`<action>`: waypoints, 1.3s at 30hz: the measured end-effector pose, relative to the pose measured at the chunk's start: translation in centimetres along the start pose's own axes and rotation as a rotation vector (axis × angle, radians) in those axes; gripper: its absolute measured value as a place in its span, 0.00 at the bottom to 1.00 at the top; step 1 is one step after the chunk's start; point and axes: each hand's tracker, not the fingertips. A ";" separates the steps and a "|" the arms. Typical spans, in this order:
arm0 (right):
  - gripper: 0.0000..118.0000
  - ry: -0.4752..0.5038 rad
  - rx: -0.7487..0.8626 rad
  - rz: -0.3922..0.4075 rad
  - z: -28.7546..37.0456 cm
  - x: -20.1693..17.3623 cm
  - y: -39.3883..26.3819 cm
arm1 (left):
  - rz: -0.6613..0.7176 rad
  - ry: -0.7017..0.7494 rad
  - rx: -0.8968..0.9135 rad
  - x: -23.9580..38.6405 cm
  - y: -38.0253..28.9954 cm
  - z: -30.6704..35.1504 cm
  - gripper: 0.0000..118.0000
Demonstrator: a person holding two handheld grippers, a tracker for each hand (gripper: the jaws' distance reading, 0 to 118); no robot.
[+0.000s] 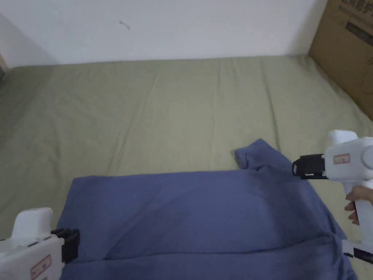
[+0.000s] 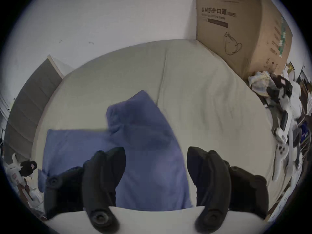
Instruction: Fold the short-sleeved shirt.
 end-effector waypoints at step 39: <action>0.00 -0.024 -0.044 0.048 -6.6 -0.2 2.2 | 0.074 0.049 -0.072 -3.6 11.5 -12.1 0.95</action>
